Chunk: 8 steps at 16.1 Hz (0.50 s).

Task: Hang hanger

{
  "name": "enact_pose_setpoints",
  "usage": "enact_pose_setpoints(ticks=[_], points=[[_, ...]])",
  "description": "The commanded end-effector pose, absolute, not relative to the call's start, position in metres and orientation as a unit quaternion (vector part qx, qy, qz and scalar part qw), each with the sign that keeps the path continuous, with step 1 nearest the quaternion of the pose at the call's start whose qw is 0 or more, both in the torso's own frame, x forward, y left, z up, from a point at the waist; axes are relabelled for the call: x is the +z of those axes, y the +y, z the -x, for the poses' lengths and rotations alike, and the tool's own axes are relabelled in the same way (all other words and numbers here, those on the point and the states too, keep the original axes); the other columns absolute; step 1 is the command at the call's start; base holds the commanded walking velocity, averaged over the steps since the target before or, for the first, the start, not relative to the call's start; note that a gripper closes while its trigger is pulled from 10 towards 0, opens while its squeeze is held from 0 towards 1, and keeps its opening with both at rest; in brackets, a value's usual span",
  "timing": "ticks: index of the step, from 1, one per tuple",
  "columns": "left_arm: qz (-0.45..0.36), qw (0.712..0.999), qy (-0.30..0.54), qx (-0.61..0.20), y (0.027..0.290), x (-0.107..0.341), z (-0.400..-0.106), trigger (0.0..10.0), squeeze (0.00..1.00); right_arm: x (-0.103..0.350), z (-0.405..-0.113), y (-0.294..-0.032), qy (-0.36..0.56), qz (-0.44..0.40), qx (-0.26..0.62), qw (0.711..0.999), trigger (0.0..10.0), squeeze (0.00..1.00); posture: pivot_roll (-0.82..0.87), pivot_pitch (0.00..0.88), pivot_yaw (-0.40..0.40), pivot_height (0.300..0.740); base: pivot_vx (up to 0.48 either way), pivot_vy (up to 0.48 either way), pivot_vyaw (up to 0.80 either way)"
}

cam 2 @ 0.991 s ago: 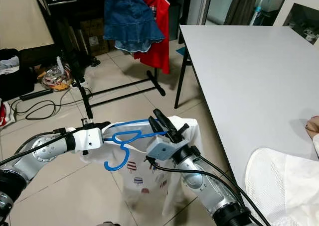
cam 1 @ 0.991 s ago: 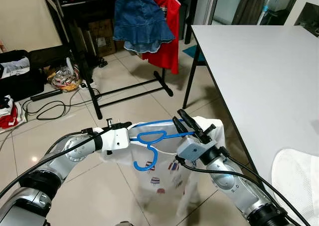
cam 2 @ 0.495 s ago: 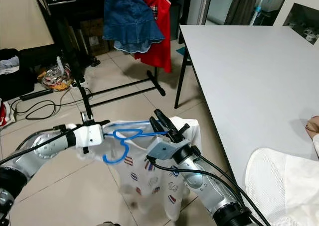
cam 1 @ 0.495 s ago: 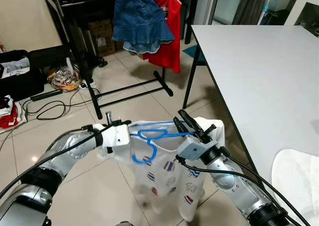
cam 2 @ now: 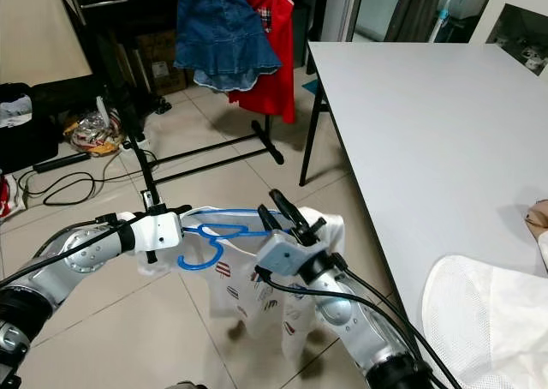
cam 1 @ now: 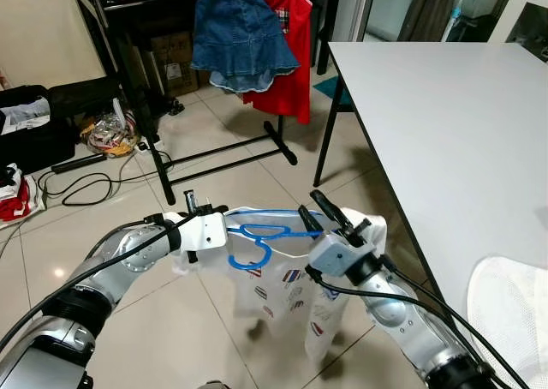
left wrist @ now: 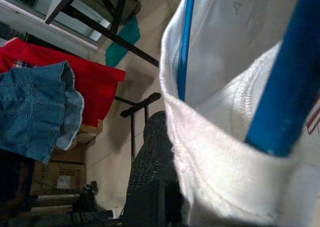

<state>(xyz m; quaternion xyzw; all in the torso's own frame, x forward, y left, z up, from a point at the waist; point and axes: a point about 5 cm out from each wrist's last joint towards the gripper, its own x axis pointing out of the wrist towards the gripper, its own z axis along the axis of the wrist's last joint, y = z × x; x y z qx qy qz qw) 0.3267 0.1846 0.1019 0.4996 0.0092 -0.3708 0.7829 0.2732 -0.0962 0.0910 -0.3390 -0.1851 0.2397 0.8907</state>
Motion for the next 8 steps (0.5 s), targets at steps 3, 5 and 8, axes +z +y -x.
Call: enact_pose_setpoints(ticks=[3, 5, 8], points=[[-0.475, 0.806, 0.007, -0.355, 0.183, 0.103, -0.329, 0.0, 0.00, 0.094, -0.263, -0.085, -0.202, 0.320, 0.278, 0.883, 10.0, 0.00, 0.07, 0.079, 0.016, 0.740, 0.000, 0.000, 0.00], [-0.472, 0.807, 0.012, -0.355, 0.182, 0.099, -0.328, 0.0, 0.00, 0.096, -0.262, -0.090, -0.203, 0.315, 0.273, 0.886, 10.0, 0.00, 0.07, 0.079, 0.016, 0.740, 0.000, 0.000, 0.00], [-0.468, 0.813, 0.014, -0.346, 0.182, 0.099, -0.330, 0.0, 0.00, 0.098, -0.260, -0.095, -0.201, 0.314, 0.272, 0.887, 10.0, 0.00, 0.06, 0.081, 0.018, 0.740, 0.000, 0.000, 0.00]])
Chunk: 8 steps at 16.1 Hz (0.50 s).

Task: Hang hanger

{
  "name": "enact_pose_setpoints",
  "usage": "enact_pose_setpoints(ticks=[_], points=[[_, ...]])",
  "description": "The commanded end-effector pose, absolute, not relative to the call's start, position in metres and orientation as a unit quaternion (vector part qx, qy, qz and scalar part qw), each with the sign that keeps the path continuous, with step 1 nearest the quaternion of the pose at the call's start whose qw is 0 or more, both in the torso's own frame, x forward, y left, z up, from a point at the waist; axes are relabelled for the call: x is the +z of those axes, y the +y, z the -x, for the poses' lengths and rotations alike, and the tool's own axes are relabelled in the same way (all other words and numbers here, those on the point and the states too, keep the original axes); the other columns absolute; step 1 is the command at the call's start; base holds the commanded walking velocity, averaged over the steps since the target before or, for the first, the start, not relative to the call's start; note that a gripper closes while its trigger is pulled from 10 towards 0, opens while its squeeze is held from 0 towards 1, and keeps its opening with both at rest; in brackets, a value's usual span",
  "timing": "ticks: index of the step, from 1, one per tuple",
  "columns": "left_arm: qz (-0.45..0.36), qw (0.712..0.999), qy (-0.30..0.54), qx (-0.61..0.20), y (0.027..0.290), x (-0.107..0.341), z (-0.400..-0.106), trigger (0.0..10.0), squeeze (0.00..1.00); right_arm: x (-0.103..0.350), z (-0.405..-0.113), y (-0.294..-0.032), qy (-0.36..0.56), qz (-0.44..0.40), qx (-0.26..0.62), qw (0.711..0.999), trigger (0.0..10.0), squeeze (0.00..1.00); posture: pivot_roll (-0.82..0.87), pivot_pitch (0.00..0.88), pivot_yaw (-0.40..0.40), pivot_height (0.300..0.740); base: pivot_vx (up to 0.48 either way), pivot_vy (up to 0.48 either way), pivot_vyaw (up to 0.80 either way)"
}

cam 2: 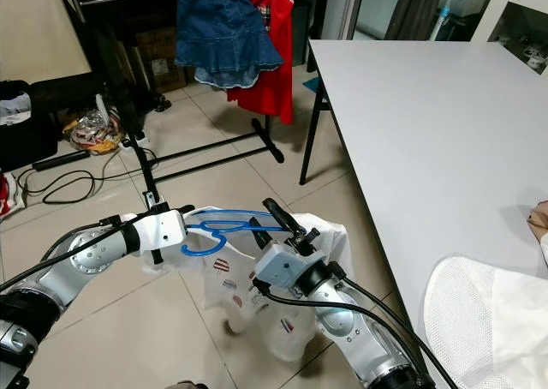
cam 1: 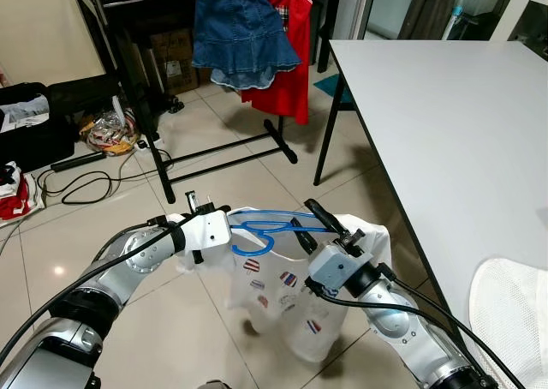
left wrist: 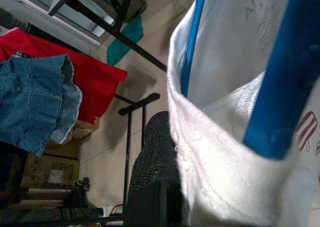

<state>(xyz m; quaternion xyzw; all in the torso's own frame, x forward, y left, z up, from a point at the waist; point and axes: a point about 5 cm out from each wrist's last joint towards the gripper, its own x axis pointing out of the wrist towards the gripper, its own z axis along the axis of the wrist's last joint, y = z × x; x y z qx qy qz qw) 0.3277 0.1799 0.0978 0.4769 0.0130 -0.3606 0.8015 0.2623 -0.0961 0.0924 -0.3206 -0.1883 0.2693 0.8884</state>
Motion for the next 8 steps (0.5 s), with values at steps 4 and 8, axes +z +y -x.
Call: enact_pose_setpoints(ticks=[4, 8], points=[[-0.469, 0.817, 0.019, -0.334, 0.185, 0.098, -0.331, 0.0, 0.00, 0.102, -0.256, -0.111, -0.192, 0.298, 0.251, 0.901, 10.0, 0.00, 0.06, 0.079, 0.021, 0.740, 0.000, 0.000, 0.00], [-0.471, 0.817, 0.026, -0.332, 0.186, 0.095, -0.331, 0.0, 0.00, 0.101, -0.241, -0.124, -0.171, 0.253, 0.267, 0.914, 10.0, 1.00, 0.06, 0.079, 0.026, 0.740, 0.000, 0.000, 0.00]])
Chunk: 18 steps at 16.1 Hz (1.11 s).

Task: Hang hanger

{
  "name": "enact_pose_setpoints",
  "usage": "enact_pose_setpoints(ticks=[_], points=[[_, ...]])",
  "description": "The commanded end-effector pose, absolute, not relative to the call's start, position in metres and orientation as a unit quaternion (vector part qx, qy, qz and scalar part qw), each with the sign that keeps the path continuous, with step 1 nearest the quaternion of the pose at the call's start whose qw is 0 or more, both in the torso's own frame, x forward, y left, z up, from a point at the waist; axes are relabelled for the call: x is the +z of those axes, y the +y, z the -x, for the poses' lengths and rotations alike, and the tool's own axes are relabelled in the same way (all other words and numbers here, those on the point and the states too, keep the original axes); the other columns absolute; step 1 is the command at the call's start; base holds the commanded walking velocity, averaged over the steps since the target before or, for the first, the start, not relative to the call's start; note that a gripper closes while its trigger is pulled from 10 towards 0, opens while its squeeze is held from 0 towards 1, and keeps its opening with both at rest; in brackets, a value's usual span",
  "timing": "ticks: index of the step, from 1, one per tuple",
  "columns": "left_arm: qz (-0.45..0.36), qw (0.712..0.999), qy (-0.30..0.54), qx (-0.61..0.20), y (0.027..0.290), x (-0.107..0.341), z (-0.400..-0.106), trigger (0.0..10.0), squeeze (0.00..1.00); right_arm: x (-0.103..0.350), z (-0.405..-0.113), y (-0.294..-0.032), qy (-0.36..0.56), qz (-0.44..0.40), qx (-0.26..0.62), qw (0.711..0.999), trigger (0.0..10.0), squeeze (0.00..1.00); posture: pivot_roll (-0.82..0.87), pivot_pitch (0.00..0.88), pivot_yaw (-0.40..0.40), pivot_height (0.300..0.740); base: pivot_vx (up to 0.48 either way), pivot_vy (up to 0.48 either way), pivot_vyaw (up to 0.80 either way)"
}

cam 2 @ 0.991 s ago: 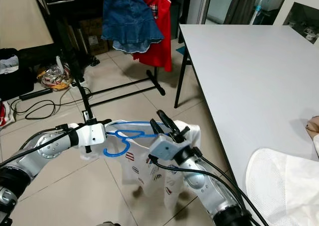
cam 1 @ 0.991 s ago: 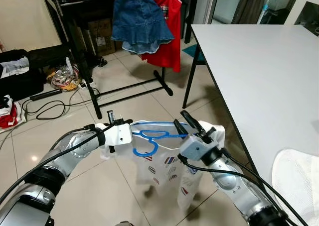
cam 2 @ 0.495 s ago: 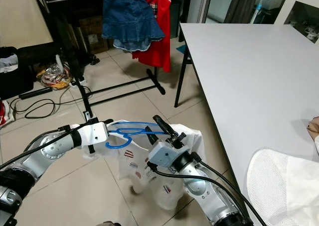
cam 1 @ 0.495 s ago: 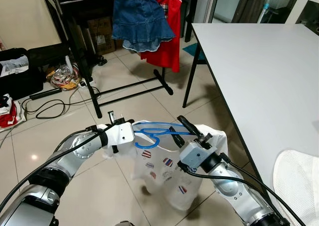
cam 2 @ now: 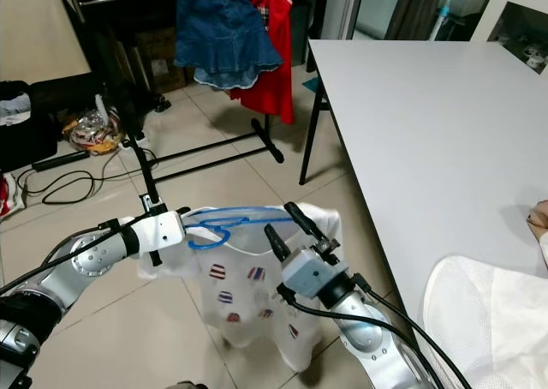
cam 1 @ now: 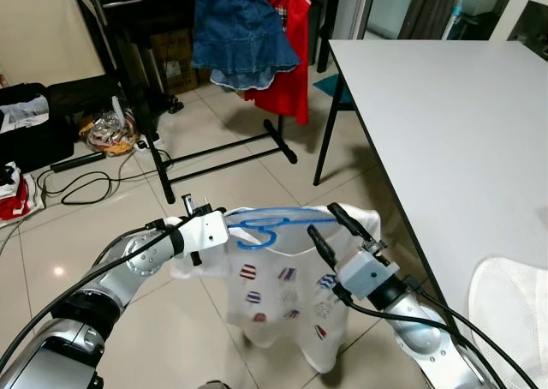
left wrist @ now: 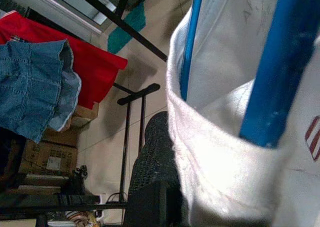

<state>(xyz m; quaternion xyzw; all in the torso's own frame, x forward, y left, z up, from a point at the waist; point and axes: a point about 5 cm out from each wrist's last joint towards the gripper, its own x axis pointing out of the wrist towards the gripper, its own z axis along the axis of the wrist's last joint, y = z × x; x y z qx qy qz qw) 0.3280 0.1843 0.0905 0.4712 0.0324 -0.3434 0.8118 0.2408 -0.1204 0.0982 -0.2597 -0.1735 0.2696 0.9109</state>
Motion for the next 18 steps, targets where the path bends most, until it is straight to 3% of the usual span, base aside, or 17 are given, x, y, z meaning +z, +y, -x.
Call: enact_pose_setpoints(ticks=[1, 2, 3, 4, 6, 8, 11, 18], points=[[-0.471, 0.817, 0.026, -0.332, 0.185, 0.094, -0.331, 0.0, 0.00, 0.100, -0.240, -0.125, -0.166, 0.246, 0.267, 0.917, 10.0, 1.00, 0.06, 0.079, 0.026, 0.740, 0.000, 0.000, 0.00], [-0.470, 0.818, 0.026, -0.332, 0.185, 0.094, -0.331, 0.0, 0.00, 0.100, -0.238, -0.128, -0.156, 0.233, 0.262, 0.923, 10.0, 1.00, 0.06, 0.079, 0.026, 0.740, 0.000, 0.000, 0.00], [-0.469, 0.818, 0.025, -0.331, 0.184, 0.094, -0.332, 0.0, 0.00, 0.099, -0.238, -0.131, -0.148, 0.220, 0.254, 0.930, 10.0, 0.59, 0.05, 0.078, 0.027, 0.740, 0.000, 0.000, 0.00], [-0.469, 0.819, 0.022, -0.329, 0.184, 0.095, -0.332, 0.0, 0.00, 0.096, -0.239, -0.137, -0.124, 0.180, 0.231, 0.948, 10.0, 0.00, 0.05, 0.077, 0.026, 0.740, 0.000, 0.000, 0.00], [-0.469, 0.821, 0.016, -0.324, 0.184, 0.096, -0.333, 0.0, 0.00, 0.090, -0.241, -0.144, -0.093, 0.130, 0.204, 0.966, 10.0, 0.00, 0.06, 0.077, 0.027, 0.740, 0.000, 0.000, 0.00], [-0.467, 0.827, -0.007, -0.313, 0.179, 0.101, -0.335, 0.0, 0.00, 0.070, -0.246, -0.154, -0.009, 0.027, 0.141, 0.990, 10.0, 0.00, 0.06, 0.073, 0.028, 0.740, 0.000, 0.000, 0.00], [-0.466, 0.831, -0.019, -0.302, 0.178, 0.103, -0.337, 0.0, 0.00, 0.062, -0.246, -0.149, 0.042, -0.075, 0.130, 0.988, 10.0, 0.00, 0.06, 0.069, 0.036, 0.740, 0.000, 0.000, 0.00], [-0.469, 0.827, -0.027, -0.310, 0.172, 0.102, -0.337, 0.0, 0.00, 0.069, -0.261, -0.148, 0.058, -0.133, 0.097, 0.985, 10.0, 0.00, 0.06, 0.060, 0.044, 0.740, 0.000, 0.000, 0.00]])
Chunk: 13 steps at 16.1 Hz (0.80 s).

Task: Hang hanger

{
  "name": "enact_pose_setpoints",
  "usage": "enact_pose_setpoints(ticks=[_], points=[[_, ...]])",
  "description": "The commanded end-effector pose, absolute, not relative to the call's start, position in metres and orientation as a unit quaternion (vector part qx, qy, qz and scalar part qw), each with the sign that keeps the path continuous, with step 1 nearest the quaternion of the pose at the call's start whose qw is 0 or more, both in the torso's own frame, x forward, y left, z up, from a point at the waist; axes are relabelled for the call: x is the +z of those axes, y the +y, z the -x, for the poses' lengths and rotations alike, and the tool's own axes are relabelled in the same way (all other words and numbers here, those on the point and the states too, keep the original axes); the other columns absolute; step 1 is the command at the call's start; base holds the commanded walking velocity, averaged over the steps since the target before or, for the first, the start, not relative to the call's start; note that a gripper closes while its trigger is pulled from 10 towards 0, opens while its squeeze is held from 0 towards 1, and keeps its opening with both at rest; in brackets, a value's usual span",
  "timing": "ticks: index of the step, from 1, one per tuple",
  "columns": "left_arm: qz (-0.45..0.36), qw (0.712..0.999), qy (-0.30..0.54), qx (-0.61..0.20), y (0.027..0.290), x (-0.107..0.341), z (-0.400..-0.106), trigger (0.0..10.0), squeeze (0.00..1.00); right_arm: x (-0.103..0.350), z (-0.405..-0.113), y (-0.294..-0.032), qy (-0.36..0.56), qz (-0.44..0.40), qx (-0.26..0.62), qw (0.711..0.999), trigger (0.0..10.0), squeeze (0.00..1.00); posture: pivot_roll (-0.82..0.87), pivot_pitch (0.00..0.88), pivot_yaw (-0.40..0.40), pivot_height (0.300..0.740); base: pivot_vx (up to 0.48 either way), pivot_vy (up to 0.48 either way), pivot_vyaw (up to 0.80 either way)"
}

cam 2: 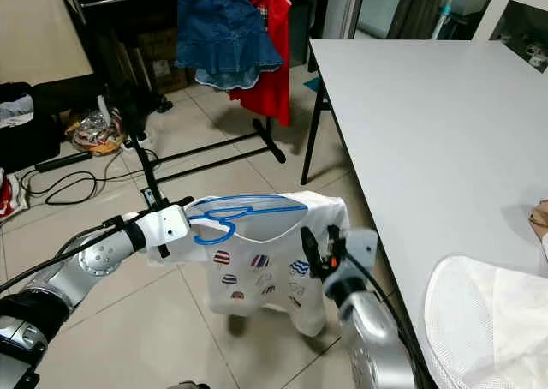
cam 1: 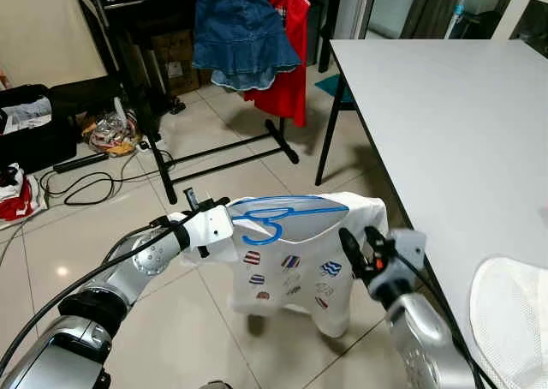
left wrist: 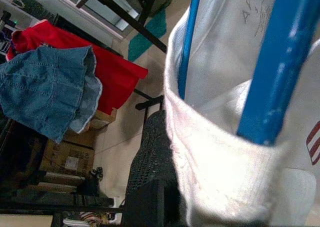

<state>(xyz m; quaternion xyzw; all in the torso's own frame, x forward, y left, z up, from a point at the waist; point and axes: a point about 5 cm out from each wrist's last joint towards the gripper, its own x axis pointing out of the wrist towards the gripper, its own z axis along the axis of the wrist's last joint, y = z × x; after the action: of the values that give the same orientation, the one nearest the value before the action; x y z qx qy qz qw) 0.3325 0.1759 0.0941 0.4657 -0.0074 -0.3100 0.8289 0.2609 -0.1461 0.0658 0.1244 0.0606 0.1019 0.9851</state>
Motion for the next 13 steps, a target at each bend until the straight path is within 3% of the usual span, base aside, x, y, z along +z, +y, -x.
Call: enact_pose_setpoints(ticks=[1, 11, 12, 13], points=[[-0.468, 0.827, -0.027, -0.310, 0.171, 0.102, -0.337, 0.0, 0.00, 0.071, -0.264, -0.147, 0.056, -0.141, 0.091, 0.984, 10.0, 0.00, 0.06, 0.060, 0.044, 0.740, 0.000, 0.000, 0.00], [-0.467, 0.825, -0.027, -0.315, 0.169, 0.099, -0.335, 0.0, 0.00, 0.083, -0.273, -0.139, 0.068, -0.185, 0.103, 0.975, 10.0, 0.03, 0.06, 0.063, 0.036, 0.740, 0.000, 0.000, 0.00], [-0.467, 0.826, -0.026, -0.315, 0.169, 0.098, -0.334, 0.0, 0.00, 0.079, -0.266, -0.141, 0.077, -0.181, 0.112, 0.974, 10.0, 1.00, 0.06, 0.065, 0.036, 0.740, 0.000, 0.000, 0.00], [-0.468, 0.825, -0.025, -0.315, 0.170, 0.098, -0.334, 0.0, 0.00, 0.075, -0.258, -0.145, 0.085, -0.179, 0.120, 0.973, 10.0, 1.00, 0.06, 0.068, 0.038, 0.740, 0.000, 0.000, 0.00]])
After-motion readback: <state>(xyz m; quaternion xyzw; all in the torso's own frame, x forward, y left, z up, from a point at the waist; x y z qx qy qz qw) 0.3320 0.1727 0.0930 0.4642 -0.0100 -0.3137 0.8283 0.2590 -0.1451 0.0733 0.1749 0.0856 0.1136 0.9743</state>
